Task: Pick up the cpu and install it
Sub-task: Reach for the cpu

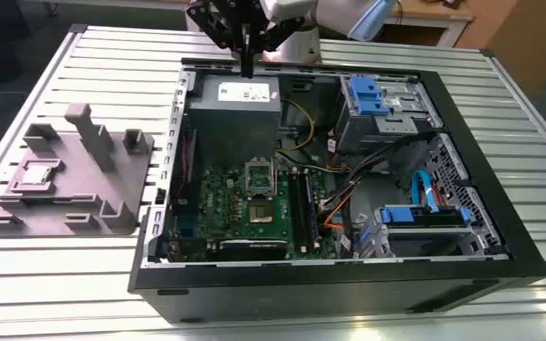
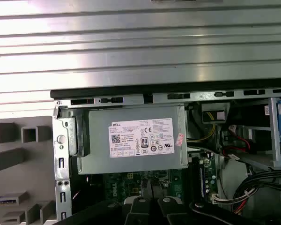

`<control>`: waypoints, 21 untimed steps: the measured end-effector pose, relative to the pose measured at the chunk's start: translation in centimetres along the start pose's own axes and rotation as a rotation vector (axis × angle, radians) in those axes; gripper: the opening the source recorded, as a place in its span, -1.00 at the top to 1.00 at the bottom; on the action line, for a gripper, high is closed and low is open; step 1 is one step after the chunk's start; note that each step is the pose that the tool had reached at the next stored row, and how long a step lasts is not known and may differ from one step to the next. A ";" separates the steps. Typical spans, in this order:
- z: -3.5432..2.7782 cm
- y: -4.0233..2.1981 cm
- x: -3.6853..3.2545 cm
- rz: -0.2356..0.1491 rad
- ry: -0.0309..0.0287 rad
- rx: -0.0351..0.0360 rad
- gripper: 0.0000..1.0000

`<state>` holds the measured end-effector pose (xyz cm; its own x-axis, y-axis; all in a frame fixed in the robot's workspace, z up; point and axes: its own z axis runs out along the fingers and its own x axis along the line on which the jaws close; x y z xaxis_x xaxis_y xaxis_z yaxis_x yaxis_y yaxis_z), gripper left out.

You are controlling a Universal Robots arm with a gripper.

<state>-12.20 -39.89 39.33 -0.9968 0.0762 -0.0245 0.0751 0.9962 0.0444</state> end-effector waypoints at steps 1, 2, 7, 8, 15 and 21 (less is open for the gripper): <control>0.00 0.00 0.00 0.000 0.0001 0.0000 0.72; 0.00 0.00 0.00 0.000 0.0000 0.0000 0.72; 0.00 0.00 0.00 0.000 0.0000 0.0000 0.72; 0.00 0.00 0.00 0.000 0.0000 0.0000 0.72; -0.01 -0.02 0.27 0.000 0.0000 0.0001 0.72; -0.03 -0.08 1.10 0.000 -0.0004 0.0000 0.72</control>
<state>-13.29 -39.89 39.33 -0.9968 0.0762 -0.0249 0.0751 0.9962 0.0444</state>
